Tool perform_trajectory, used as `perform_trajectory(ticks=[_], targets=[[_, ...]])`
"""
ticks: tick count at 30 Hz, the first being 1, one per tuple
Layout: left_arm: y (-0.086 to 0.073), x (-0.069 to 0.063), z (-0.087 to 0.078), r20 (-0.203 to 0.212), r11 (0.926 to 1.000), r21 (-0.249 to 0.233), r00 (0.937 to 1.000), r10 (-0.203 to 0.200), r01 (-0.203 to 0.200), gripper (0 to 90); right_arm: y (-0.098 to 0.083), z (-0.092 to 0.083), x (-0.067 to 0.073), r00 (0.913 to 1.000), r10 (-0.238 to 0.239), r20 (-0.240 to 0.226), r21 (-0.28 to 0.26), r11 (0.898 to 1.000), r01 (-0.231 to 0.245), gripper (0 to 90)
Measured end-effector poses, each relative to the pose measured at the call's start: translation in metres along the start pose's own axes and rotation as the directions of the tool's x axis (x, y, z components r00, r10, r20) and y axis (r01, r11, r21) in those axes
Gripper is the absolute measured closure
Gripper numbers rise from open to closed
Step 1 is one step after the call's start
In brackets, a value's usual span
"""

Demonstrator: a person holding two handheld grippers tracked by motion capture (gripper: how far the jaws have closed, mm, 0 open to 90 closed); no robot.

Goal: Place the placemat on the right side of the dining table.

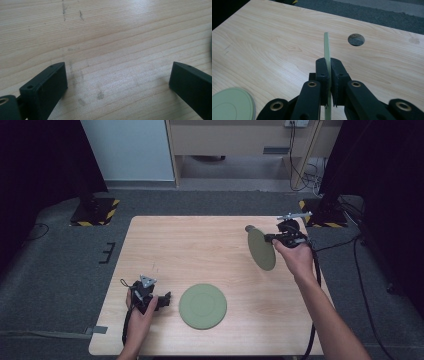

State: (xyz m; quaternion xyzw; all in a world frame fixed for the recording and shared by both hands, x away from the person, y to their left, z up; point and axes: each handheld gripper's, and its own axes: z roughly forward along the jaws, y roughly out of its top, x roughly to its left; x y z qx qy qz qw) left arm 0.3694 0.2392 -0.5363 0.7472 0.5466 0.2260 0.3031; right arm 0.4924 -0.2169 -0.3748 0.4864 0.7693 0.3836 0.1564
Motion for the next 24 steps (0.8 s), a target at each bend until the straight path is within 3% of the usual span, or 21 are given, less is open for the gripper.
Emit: perform_trajectory(ticks=[24], targets=[[0.0, 0.0, 0.0, 0.0, 1.0, 0.0, 1.0, 0.0, 0.0, 1.0, -0.017, 0.0, -0.028, 0.9974, 0.047, 0.054, 0.002, 0.999, -0.047, 86.1]])
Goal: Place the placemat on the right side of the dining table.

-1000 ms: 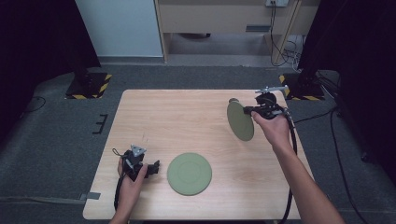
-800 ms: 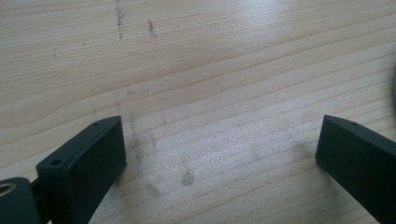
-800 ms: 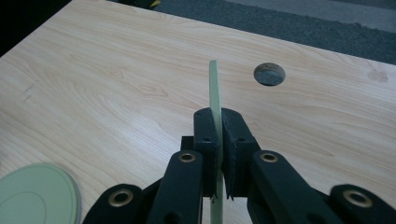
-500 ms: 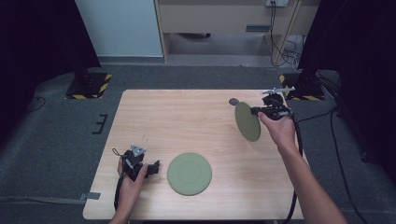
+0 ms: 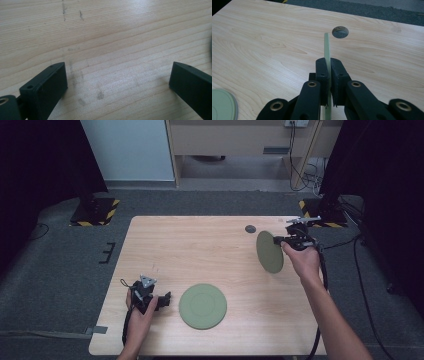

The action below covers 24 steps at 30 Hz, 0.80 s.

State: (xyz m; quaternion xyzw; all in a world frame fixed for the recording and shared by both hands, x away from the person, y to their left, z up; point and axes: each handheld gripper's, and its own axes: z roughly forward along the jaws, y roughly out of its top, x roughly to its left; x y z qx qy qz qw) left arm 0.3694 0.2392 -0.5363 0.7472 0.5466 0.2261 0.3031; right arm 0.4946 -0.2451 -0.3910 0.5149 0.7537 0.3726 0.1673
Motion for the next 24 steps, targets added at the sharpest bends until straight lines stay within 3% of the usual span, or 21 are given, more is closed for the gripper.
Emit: perform_trajectory(ticks=[15, 24], targets=[[0.0, 0.0, 0.0, 0.0, 1.0, 0.0, 1.0, -0.001, 0.001, 0.9, -0.008, -0.008, -0.022, 0.9994, 0.027, 0.024, 0.0, 1.0, -0.027, 86.1], [0.001, 0.0, 0.001, 0.001, 1.0, 0.003, 1.0, 0.0, 0.0, 0.1, -0.022, -0.01, -0.056, 0.9974, 0.053, 0.048, 0.007, 0.999, -0.053, 86.0]])
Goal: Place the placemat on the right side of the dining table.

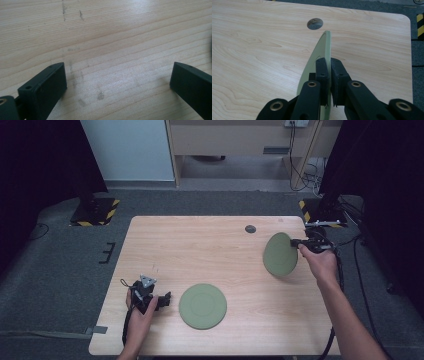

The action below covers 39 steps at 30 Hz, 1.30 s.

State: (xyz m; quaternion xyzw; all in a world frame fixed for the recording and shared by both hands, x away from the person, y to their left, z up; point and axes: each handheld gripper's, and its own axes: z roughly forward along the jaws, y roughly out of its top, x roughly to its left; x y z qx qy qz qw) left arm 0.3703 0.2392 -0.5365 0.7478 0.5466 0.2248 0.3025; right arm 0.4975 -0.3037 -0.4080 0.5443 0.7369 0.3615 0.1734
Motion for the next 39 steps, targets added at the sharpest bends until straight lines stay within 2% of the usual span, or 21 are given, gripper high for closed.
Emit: perform_trajectory(ticks=[6, 12, 18, 24, 39], targets=[[0.0, 0.0, 0.0, -0.001, 1.0, 0.0, 1.0, -0.001, 0.001, 0.1, -0.009, 0.002, -0.021, 0.9998, 0.018, -0.011, -0.001, 1.0, -0.018, 86.0], [0.0, 0.0, 0.0, -0.004, 1.0, 0.0, 1.0, -0.004, 0.004, 0.1, -0.021, 0.009, -0.04, 0.9984, 0.056, -0.008, 0.01, 0.998, -0.056, 86.1], [0.0, -0.001, 0.0, -0.007, 1.0, 0.0, 1.0, -0.006, 0.006, 0.1, -0.029, 0.015, -0.052, 0.9968, 0.08, -0.007, 0.024, 0.997, -0.08, 86.0], [0.0, -0.001, 0.0, -0.007, 1.0, 0.0, 1.0, -0.006, 0.006, 0.1, -0.036, 0.02, -0.058, 0.9951, 0.099, 0.0, 0.031, 0.995, -0.099, 86.0], [0.0, -0.001, 0.0, -0.007, 1.0, 0.0, 1.0, -0.006, 0.006, 0.1, -0.048, 0.026, -0.065, 0.9939, 0.104, 0.035, 0.062, 0.992, -0.106, 85.8]])
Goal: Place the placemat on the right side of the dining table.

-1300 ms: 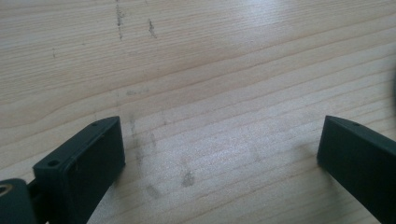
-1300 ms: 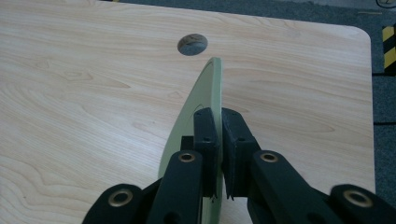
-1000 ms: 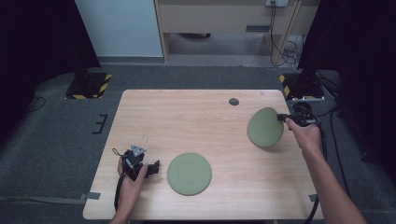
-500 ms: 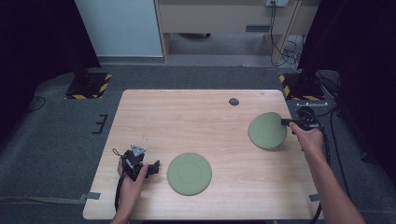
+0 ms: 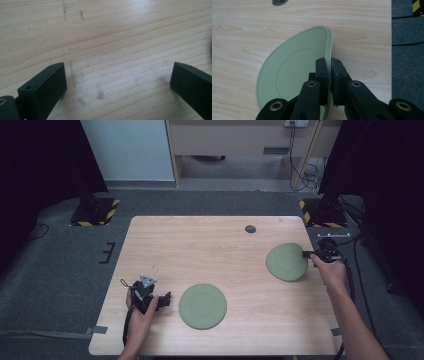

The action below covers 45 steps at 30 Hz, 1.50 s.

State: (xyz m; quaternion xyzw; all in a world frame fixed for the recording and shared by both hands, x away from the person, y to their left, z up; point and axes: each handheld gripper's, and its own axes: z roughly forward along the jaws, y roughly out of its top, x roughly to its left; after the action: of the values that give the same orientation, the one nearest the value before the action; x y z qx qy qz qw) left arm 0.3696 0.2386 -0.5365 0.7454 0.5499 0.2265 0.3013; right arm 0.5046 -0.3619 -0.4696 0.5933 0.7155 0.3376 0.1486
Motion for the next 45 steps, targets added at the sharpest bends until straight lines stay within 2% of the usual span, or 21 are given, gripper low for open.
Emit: perform_trajectory(ticks=[9, 10, 18, 25, 30, 39, 45], targets=[[0.0, 0.0, 0.0, 0.0, 1.0, 0.0, 1.0, 0.0, 0.0, 0.1, -0.005, 0.006, -0.006, 0.9998, 0.005, 0.02, 0.018, 1.0, -0.005, 85.6], [0.0, 0.0, 0.0, 0.0, 1.0, 0.0, 1.0, 0.0, 0.0, 0.1, -0.006, 0.008, -0.007, 0.9993, -0.015, 0.033, 0.024, 1.0, 0.014, 85.6], [0.0, 0.0, 0.0, 0.0, 1.0, 0.0, 1.0, 0.0, 0.0, 0.1, -0.012, 0.013, -0.017, 0.9979, 0.007, 0.065, 0.024, 1.0, -0.009, 85.0], [0.0, 0.0, 0.0, 0.0, 1.0, 0.0, 1.0, 0.0, 0.0, 0.1, -0.019, 0.015, -0.027, 0.9971, 0.042, 0.064, 0.032, 0.999, -0.044, 83.0], [0.0, 0.0, 0.0, 0.002, 1.0, 0.0, 1.0, 0.003, -0.003, 0.1, -0.022, 0.018, -0.028, 0.9963, 0.035, 0.079, 0.03, 0.999, -0.038, 81.9], [0.0, 0.0, 0.0, 0.002, 1.0, 0.0, 1.0, 0.003, -0.003, 0.1, -0.025, 0.02, -0.031, 0.995, 0.058, 0.082, 0.031, 0.998, -0.06, 79.3], [-0.001, -0.001, -0.001, 0.004, 1.0, 0.0, 1.0, 0.004, -0.004, 0.1, -0.025, 0.022, -0.031, 0.9948, 0.041, 0.093, 0.034, 0.998, -0.045, 78.4]])
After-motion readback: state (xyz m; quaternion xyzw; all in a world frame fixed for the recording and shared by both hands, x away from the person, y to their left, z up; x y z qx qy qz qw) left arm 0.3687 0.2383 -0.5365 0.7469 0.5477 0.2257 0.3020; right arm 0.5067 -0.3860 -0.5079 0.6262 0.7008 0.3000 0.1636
